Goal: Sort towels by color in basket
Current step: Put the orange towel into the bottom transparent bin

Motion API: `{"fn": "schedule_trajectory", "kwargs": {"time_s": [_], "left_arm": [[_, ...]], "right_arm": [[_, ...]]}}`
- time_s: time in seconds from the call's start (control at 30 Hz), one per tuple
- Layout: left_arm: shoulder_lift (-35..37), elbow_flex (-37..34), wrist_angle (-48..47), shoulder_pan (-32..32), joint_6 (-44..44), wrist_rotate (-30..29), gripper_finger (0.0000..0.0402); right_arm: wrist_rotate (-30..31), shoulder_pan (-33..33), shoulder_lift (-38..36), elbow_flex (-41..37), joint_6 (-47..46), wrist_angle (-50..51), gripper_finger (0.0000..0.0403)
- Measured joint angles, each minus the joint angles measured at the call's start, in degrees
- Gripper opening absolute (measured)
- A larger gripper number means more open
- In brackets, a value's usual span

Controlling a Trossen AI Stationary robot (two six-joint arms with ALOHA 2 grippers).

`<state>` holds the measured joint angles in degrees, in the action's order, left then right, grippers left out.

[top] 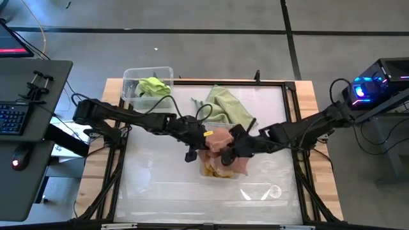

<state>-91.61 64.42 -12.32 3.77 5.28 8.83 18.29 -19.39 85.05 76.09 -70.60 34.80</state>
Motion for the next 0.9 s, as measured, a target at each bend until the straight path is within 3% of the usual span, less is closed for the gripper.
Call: {"fn": "schedule_trajectory", "kwargs": {"time_s": [0.2,0.47,0.7,0.9], "left_arm": [[-0.26,0.62,0.58,0.03,1.84,0.10,0.0005],[7.06,4.27,-10.19,0.05,0.49,2.21,0.0026],[15.41,4.42,-18.21,0.05,3.98,-3.00,0.0032],[22.03,4.42,-21.14,0.05,3.77,-9.84,0.0032]], "right_arm": [[2.38,4.57,3.98,0.00,0.55,0.10,0.0001],[-5.01,6.79,13.08,0.09,0.86,2.46,0.0001],[-5.88,7.05,18.01,0.11,0.74,6.15,0.0001],[-6.82,7.80,14.08,-0.07,0.91,5.81,0.0001]]}}
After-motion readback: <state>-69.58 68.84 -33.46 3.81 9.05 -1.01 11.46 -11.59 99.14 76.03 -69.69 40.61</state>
